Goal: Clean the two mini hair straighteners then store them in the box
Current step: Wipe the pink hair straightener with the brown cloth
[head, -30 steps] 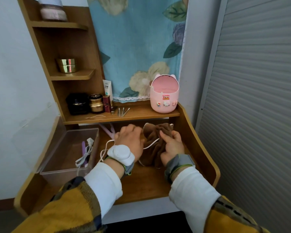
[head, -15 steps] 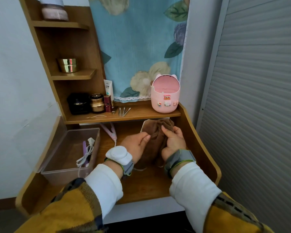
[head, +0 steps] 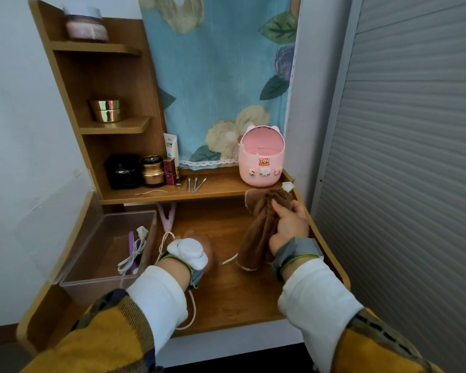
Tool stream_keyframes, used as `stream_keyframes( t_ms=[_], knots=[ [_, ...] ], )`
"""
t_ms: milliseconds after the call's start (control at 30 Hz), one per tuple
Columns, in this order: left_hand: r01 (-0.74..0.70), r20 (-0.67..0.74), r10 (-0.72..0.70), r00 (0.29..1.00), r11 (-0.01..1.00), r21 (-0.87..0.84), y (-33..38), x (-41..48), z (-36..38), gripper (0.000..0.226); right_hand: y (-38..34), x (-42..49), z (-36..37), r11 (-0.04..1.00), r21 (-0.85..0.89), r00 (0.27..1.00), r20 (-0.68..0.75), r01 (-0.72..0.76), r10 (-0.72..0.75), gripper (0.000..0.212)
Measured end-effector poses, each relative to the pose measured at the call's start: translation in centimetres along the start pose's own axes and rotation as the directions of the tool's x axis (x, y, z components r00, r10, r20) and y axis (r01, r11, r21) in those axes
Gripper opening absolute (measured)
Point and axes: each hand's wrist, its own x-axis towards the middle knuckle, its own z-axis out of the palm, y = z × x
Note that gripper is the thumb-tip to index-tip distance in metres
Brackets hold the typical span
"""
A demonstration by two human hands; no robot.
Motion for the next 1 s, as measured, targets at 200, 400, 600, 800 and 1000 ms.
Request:
stream_keyframes(
  t_ms=[200, 400, 600, 800, 1000],
  knots=[
    [-0.302, -0.502, -0.050, 0.863, 0.747, -0.593, 0.7, -0.6, -2.8, 0.046, 1.3, -0.7, 0.0, 0.962, -0.210, 0.918, 0.389, 0.178, -0.085, 0.032],
    [-0.471, -0.515, -0.045, 0.856, 0.346, -0.812, 0.6, -1.2, -4.3, 0.037, 1.3, -1.4, 0.0, 0.911, -0.364, 0.791, 0.608, 0.195, 0.073, 0.036],
    [-0.391, -0.386, -0.063, 0.920, -0.109, -0.914, 0.4, -1.3, -3.5, 0.007, 1.3, -2.4, -0.2, 0.909, -0.386, 0.808, 0.579, 0.156, 0.108, 0.029],
    [-0.376, -0.352, -0.257, 0.900, -0.052, -0.925, -0.4, -1.0, -3.6, 0.013, 0.9, -2.6, -0.8, 0.988, 0.049, 0.871, 0.479, -0.146, 0.105, 0.019],
    [-0.224, -0.192, -0.131, 0.973, -0.294, -0.929, 1.0, -1.6, -3.1, 0.005, 2.5, -3.8, 1.1, 0.634, -0.510, 0.760, 0.619, 0.581, -0.199, 0.016]
  ],
)
